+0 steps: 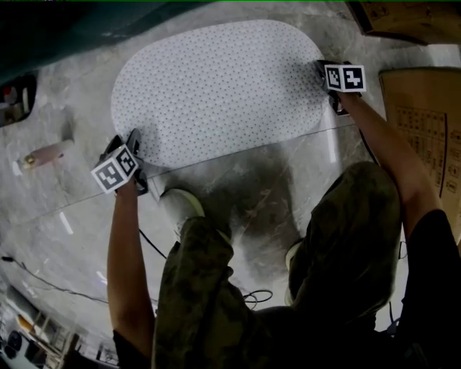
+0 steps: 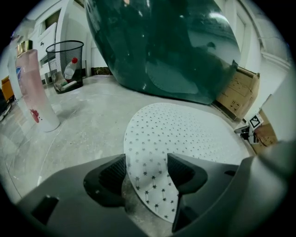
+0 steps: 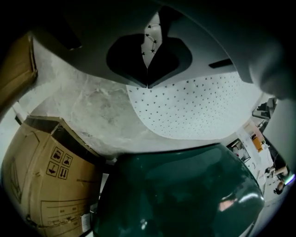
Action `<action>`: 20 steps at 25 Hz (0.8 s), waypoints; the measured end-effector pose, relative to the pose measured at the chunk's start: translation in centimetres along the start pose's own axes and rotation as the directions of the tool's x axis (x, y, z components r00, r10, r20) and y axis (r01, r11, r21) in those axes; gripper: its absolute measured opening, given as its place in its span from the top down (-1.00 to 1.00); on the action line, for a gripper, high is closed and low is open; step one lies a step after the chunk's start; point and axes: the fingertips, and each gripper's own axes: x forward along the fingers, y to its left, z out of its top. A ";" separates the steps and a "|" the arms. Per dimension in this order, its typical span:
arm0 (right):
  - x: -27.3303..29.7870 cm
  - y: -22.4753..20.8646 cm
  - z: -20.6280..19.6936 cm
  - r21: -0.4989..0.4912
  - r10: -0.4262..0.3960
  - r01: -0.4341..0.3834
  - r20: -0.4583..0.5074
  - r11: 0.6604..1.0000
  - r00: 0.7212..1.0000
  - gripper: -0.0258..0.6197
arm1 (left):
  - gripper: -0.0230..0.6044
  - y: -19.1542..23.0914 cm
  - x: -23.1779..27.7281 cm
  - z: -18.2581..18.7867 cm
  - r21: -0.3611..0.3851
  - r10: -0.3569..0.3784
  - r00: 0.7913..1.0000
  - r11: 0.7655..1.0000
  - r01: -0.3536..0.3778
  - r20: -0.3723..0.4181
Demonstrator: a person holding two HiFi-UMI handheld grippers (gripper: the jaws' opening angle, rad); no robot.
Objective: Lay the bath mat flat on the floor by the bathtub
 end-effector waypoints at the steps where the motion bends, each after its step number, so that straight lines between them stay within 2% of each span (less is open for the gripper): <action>1: -0.1 -0.1 -0.2 -0.006 0.002 -0.002 0.006 1.000 1.000 0.84 | 0.05 0.0 -0.1 -0.1 -0.011 -0.004 1.000 1.000 0.004 0.005; 5: -0.8 -0.2 -0.9 -0.046 -0.034 0.035 0.025 0.998 0.999 0.85 | 0.05 -0.1 -0.3 0.1 -0.010 -0.018 0.999 1.000 0.018 0.036; 9: -0.7 0.0 -1.5 -0.084 -0.052 0.052 -0.002 0.995 0.999 0.85 | 0.05 -0.1 -0.1 -0.4 0.038 -0.006 1.000 0.999 0.005 0.028; 11: -0.6 -0.1 -1.4 -0.033 -0.036 0.036 0.002 0.999 0.999 0.85 | 0.05 0.0 -0.1 -0.4 0.043 -0.007 0.999 0.999 0.006 0.031; 14: -0.6 -0.4 -1.3 0.089 0.030 -0.035 0.053 0.995 0.998 0.85 | 0.05 0.2 -0.2 -0.2 0.010 -0.003 0.999 1.000 0.003 0.049; 16: -0.6 -0.5 -1.3 0.113 0.051 -0.060 0.080 0.992 0.995 0.85 | 0.05 0.2 -0.2 -0.2 -0.007 0.008 0.999 1.000 -0.008 0.049; 20: -0.5 -0.5 -0.9 0.116 0.003 -0.014 0.093 0.993 0.996 0.85 | 0.05 0.4 0.0 0.1 -0.024 0.031 0.998 0.999 -0.030 0.058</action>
